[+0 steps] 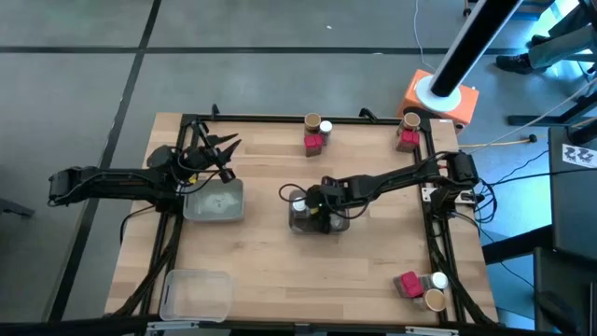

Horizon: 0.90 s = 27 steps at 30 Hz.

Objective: Sort spices by type
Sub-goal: Put the top right white seasoning bottle into the black bin

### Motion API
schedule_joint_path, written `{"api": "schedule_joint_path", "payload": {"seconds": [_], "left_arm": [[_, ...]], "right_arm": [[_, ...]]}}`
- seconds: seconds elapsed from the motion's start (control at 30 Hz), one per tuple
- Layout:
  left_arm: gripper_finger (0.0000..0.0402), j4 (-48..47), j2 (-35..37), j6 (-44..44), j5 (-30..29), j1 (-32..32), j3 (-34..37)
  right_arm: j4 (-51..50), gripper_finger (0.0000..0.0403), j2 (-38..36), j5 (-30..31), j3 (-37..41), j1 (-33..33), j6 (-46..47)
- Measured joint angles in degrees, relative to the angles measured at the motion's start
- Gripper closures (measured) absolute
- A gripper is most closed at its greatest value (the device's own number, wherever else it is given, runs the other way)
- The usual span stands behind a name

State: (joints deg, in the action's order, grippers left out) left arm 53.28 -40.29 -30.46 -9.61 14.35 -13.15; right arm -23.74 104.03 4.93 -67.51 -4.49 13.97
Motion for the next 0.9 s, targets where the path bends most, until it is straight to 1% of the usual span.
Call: {"api": "schedule_joint_path", "payload": {"seconds": [0.1, 0.23, 0.37, 0.47, 0.7, 0.9], "left_arm": [[0.0334, 0.0, 0.0, 0.02, 0.0, 0.01, 0.0], [0.0334, 0.0, 0.0, 0.0, 0.0, 0.01, 0.0], [0.0334, -0.04, 0.02, 0.0, 0.0, 0.02, 0.0], [0.0334, -0.11, 0.02, 0.0, 0.0, 0.01, 0.0], [0.0334, -0.14, 0.02, 0.0, 0.02, 0.0, 0.0], [0.0334, -0.2, 0.0, 0.01, 0.39, 0.02, 0.0]], "right_arm": [[0.53, 0.0155, 0.0, 0.23, 0.0, 0.0, 0.54], [-0.11, 0.0146, -0.57, 2.12, 0.02, 0.0, -0.24], [-0.58, 0.014, -1.88, 2.05, 0.0, -0.02, -0.41], [-2.4, 0.0138, -3.41, 1.92, 0.0, -0.04, -0.46], [-6.58, 0.0139, -7.62, -1.05, 0.0, -0.04, -0.45], [-8.94, 0.0139, -12.15, -1.01, -0.02, -0.04, -0.52]]}}
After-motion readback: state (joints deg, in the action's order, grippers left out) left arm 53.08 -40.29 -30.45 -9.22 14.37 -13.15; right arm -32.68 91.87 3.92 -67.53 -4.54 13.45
